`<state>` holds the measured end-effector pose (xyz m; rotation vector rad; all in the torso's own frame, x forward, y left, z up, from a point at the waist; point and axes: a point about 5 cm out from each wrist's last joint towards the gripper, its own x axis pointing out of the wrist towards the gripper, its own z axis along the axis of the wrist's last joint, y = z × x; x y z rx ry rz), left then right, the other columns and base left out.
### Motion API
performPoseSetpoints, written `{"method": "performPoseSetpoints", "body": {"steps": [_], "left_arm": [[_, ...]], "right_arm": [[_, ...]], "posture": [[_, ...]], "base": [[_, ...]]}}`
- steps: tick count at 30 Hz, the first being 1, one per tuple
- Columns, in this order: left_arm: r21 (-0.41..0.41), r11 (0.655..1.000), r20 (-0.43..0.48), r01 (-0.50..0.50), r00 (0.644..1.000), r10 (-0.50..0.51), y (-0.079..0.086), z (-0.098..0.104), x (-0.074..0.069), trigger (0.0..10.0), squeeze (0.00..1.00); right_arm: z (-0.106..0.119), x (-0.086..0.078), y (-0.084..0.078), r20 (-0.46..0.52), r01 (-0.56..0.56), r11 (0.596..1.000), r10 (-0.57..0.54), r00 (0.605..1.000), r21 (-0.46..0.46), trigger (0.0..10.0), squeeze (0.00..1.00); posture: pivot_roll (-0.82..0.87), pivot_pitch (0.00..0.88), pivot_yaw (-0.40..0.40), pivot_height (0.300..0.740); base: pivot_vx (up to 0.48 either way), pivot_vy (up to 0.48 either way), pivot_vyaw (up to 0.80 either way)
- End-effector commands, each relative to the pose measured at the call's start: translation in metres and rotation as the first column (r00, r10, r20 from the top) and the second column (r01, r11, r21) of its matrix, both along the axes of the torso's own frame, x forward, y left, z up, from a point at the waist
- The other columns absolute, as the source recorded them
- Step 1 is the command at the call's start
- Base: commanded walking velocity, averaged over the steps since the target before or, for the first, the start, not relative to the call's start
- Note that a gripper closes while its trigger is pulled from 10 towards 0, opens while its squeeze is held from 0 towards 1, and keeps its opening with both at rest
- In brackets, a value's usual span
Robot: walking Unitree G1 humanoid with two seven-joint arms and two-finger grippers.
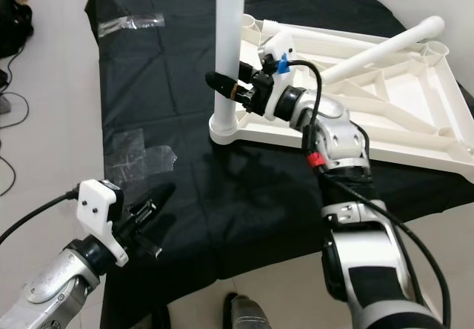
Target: Building children table
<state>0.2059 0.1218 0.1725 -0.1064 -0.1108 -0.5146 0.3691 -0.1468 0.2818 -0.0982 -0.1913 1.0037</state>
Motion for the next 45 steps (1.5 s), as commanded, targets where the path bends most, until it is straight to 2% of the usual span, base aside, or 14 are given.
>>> {"method": "performPoseSetpoints", "body": {"steps": [1,6,9,13,17,19,20,21,22,24,34,40,41,45], "left_arm": [[-0.003,1.000,-0.017,-0.017,1.000,0.017,0.001,-0.004,-0.001,10.0,0.00],[-0.003,1.000,-0.013,-0.028,1.000,0.028,0.000,-0.004,0.000,10.0,0.00],[-0.005,0.999,-0.011,-0.034,0.999,0.034,-0.001,-0.004,0.001,10.0,0.00],[-0.026,0.998,-0.001,-0.050,0.999,0.050,-0.002,-0.004,0.005,10.0,0.00],[-0.034,0.998,0.004,-0.049,0.999,0.049,-0.003,-0.006,0.010,10.0,0.00],[-0.035,0.998,0.004,-0.046,0.999,0.046,-0.003,-0.008,0.013,10.0,0.00],[-0.037,0.998,0.004,-0.049,0.999,0.049,-0.002,-0.008,0.014,10.0,0.00],[-0.037,0.998,0.004,-0.049,0.999,0.049,-0.002,-0.008,0.014,10.0,0.00],[-0.036,0.998,0.005,-0.050,0.999,0.050,-0.001,-0.008,0.015,10.0,0.00],[-0.035,0.998,0.007,-0.054,0.999,0.054,0.001,-0.008,0.015,10.0,0.00],[-0.022,0.999,0.017,-0.044,0.999,0.044,0.000,-0.001,0.006,10.0,0.00],[-0.018,0.999,0.019,-0.047,0.999,0.047,-0.001,0.004,-0.001,10.0,0.00],[-0.017,0.999,0.016,-0.047,0.999,0.047,0.000,0.005,-0.003,10.0,0.00],[-0.014,0.999,0.009,-0.051,0.999,0.051,0.001,0.005,-0.007,10.0,0.00]], "right_arm": [[0.000,-0.001,0.006,-0.014,-0.059,0.998,0.059,0.998,0.004,0.0,0.00],[-0.012,0.011,0.008,-0.078,0.234,0.968,-0.228,0.971,0.089,0.0,0.00],[-0.032,0.007,0.010,-0.183,0.492,0.857,-0.465,0.866,0.154,0.0,0.00],[-0.072,-0.028,0.003,-0.238,0.808,0.584,-0.777,0.583,0.073,0.0,0.00],[-0.097,-0.054,0.023,-0.282,0.832,0.555,-0.801,0.528,-0.017,0.0,0.00],[-0.100,-0.057,0.032,-0.292,0.815,0.579,-0.786,0.546,-0.035,0.0,0.00],[-0.096,-0.054,0.034,-0.285,0.795,0.605,-0.771,0.570,-0.044,2.2,0.00],[-0.096,-0.054,0.034,-0.285,0.795,0.605,-0.771,0.570,-0.044,2.2,0.00],[-0.092,-0.054,0.037,-0.275,0.765,0.641,-0.749,0.603,-0.066,9.9,0.00],[-0.084,-0.055,0.045,-0.299,0.697,0.715,-0.677,0.672,-0.052,10.0,1.00],[-0.018,-0.022,0.006,-0.111,0.214,0.975,-0.207,0.972,0.055,10.0,1.00],[0.000,-0.017,0.000,-0.120,-0.119,0.990,0.128,0.985,0.073,10.0,0.99],[0.005,-0.010,0.001,-0.113,-0.120,0.990,0.127,0.985,0.068,10.0,0.00],[0.018,0.002,0.009,-0.091,-0.182,0.982,0.186,0.978,0.052,10.0,0.00]], "posture": [[-0.06,0.258,-0.095,0.740],[-0.06,0.248,-0.108,0.740],[-0.06,0.261,-0.113,0.740],[-0.06,0.225,-0.123,0.740],[-0.07,0.218,-0.116,0.740],[-0.08,0.200,-0.114,0.740],[-0.08,0.205,-0.111,0.740],[-0.08,0.205,-0.111,0.740],[-0.08,0.203,-0.113,0.740],[-0.08,0.207,-0.110,0.740],[-0.05,0.277,-0.096,0.740],[-0.01,0.322,-0.089,0.740],[0.00,0.334,-0.085,0.740],[0.02,0.349,-0.082,0.740]], "base": [[0.000,0.000,0.00],[0.000,0.000,0.00],[0.000,0.000,0.00],[0.000,0.000,0.00],[0.000,0.000,0.00],[0.000,0.000,0.00],[0.000,0.000,0.00],[0.000,0.000,0.00],[0.000,0.000,0.00],[0.000,0.000,0.00],[0.000,0.000,0.00],[0.000,0.000,0.00],[0.000,0.000,0.00],[0.000,0.000,0.00]]}}
